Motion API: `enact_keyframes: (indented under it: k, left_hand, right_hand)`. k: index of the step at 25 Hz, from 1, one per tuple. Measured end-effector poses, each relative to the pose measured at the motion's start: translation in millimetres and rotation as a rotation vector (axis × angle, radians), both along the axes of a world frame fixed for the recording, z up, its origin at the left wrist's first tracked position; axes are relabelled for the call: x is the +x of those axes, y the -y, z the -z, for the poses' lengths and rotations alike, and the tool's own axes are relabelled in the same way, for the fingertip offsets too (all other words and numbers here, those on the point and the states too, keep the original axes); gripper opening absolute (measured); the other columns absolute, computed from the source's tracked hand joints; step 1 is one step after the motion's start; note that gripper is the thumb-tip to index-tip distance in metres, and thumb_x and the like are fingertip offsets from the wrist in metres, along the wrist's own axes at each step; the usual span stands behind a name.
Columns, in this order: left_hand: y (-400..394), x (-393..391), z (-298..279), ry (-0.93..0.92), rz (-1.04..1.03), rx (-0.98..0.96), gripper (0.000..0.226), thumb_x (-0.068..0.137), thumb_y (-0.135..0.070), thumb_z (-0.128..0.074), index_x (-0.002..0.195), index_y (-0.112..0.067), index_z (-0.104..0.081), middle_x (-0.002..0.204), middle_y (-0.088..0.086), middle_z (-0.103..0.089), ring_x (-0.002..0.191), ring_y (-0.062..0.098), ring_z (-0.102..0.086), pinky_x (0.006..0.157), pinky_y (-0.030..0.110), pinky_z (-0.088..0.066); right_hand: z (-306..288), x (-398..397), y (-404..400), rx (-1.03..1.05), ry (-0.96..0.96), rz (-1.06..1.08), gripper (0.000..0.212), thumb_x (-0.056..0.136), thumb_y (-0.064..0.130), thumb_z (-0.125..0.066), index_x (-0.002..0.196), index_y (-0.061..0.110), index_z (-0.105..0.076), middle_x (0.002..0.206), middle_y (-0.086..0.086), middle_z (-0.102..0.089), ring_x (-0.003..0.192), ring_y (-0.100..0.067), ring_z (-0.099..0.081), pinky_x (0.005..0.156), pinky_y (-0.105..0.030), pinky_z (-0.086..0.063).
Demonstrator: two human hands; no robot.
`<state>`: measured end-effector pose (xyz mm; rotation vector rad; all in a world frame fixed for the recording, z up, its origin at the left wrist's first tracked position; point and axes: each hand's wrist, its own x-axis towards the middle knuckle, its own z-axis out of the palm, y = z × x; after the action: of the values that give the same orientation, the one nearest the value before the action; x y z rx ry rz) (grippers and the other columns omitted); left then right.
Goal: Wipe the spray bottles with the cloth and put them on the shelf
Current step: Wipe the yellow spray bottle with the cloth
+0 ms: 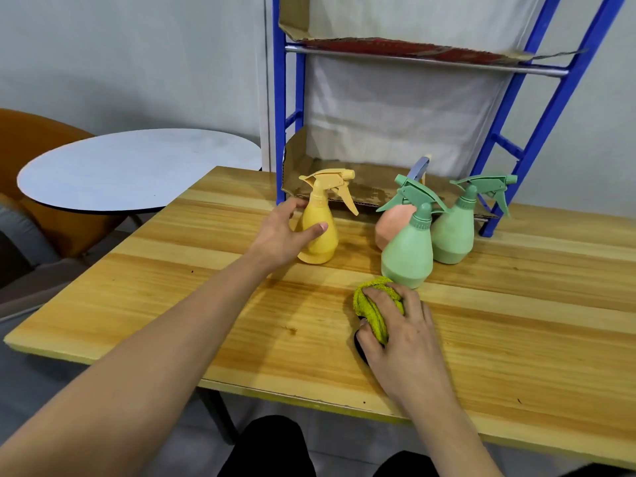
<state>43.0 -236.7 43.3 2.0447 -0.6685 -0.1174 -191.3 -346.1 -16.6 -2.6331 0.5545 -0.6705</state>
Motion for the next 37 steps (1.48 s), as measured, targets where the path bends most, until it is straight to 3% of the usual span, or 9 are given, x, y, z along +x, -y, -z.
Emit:
enact_keyframes:
  k: [5, 9, 15, 18, 22, 24, 28, 32, 37]
  left_hand:
    - [-37.3, -47.0, 6.0, -0.031, 0.021, -0.108, 0.051, 0.078, -0.049, -0.086, 0.115, -0.029, -0.058, 0.124, -0.007, -0.067, 0.119, 0.013, -0.062, 0.106, 0.044, -0.053]
    - [-52.2, -91.7, 6.9, 0.016, -0.006, -0.093, 0.051, 0.077, -0.049, -0.085, 0.114, -0.031, -0.055, 0.117, -0.012, -0.066, 0.111, 0.009, -0.063, 0.097, 0.040, -0.057]
    - [-59.6, -127.4, 8.6, 0.115, -0.014, -0.078, 0.065, 0.084, -0.058, -0.074, 0.137, -0.034, -0.046, 0.137, -0.015, -0.055, 0.123, 0.009, -0.055, 0.102, 0.035, -0.051]
    - [-62.0, -126.7, 5.3, 0.148, 0.103, -0.091, 0.059, 0.098, -0.049, -0.060, 0.152, -0.033, -0.041, 0.139, -0.023, -0.046, 0.129, 0.002, -0.049, 0.110, 0.032, -0.046]
    - [-63.4, -123.6, 8.5, 0.172, 0.145, -0.146, 0.051, 0.096, -0.042, -0.065, 0.144, -0.039, -0.048, 0.135, -0.019, -0.058, 0.128, 0.005, -0.057, 0.109, 0.039, -0.052]
    - [-63.2, -122.7, 13.6, 0.191, 0.136, -0.170, 0.050, 0.096, -0.042, -0.066, 0.144, -0.034, -0.051, 0.136, -0.017, -0.061, 0.127, 0.005, -0.059, 0.108, 0.039, -0.053]
    - [-61.1, -120.2, 16.6, 0.229, 0.130, -0.181, 0.054, 0.096, -0.039, -0.068, 0.147, -0.028, -0.052, 0.140, -0.017, -0.059, 0.128, 0.004, -0.057, 0.107, 0.036, -0.053]
    - [-60.6, -113.5, 21.0, 0.230, 0.119, -0.165, 0.059, 0.097, -0.042, -0.068, 0.150, -0.025, -0.050, 0.145, -0.009, -0.059, 0.131, 0.007, -0.056, 0.107, 0.040, -0.053]
    - [-59.2, -115.3, 27.5, 0.225, 0.104, -0.182, 0.061, 0.098, -0.046, -0.065, 0.153, -0.025, -0.047, 0.149, -0.006, -0.057, 0.134, 0.007, -0.054, 0.108, 0.039, -0.052]
  right_hand:
    - [-6.0, -6.4, -1.2, 0.060, -0.053, -0.028, 0.059, 0.088, 0.033, -0.062, 0.144, 0.035, -0.045, 0.146, 0.003, -0.036, 0.129, -0.024, -0.040, 0.112, -0.042, -0.037]
    - [-10.2, -8.8, -2.5, 0.100, 0.056, -0.015, 0.051, 0.089, 0.021, -0.066, 0.136, 0.034, -0.051, 0.128, 0.001, -0.043, 0.115, -0.020, -0.045, 0.104, -0.036, -0.039]
    - [-36.2, -10.5, 0.4, 0.759, 0.683, 0.090, 0.027, 0.099, 0.010, -0.057, 0.115, 0.032, -0.063, 0.110, 0.005, -0.068, 0.102, -0.006, -0.064, 0.087, -0.026, -0.051]
    - [-60.0, 2.7, -5.7, 1.108, 0.923, -0.037, 0.026, 0.095, 0.016, -0.054, 0.106, 0.033, -0.071, 0.109, 0.004, -0.073, 0.103, -0.008, -0.067, 0.088, -0.026, -0.053]
    - [-71.0, 19.0, -12.6, 1.365, 0.844, -0.336, 0.028, 0.099, 0.017, -0.051, 0.114, 0.022, -0.074, 0.138, -0.014, -0.063, 0.127, -0.032, -0.060, 0.103, -0.046, -0.052]
    - [-70.2, 21.7, -15.9, 1.395, 0.764, -0.329, 0.022, 0.092, 0.012, -0.066, 0.102, 0.028, -0.077, 0.126, -0.018, -0.069, 0.113, -0.033, -0.065, 0.098, -0.048, -0.053]
    - [-68.8, 30.3, -12.6, 1.079, 0.698, -0.365, 0.033, 0.084, 0.018, -0.081, 0.109, 0.036, -0.069, 0.124, -0.010, -0.070, 0.112, -0.027, -0.068, 0.102, -0.049, -0.054]
    - [-66.9, 38.9, -13.9, 0.667, 0.598, -0.296, 0.034, 0.092, 0.027, -0.074, 0.124, 0.020, -0.064, 0.114, 0.001, -0.071, 0.104, -0.009, -0.067, 0.090, -0.019, -0.052]
    - [-59.5, 38.7, -1.1, 0.175, 0.516, -0.188, 0.031, 0.100, 0.047, -0.057, 0.110, 0.018, -0.060, 0.095, 0.003, -0.062, 0.087, -0.013, -0.057, 0.076, -0.025, -0.044]
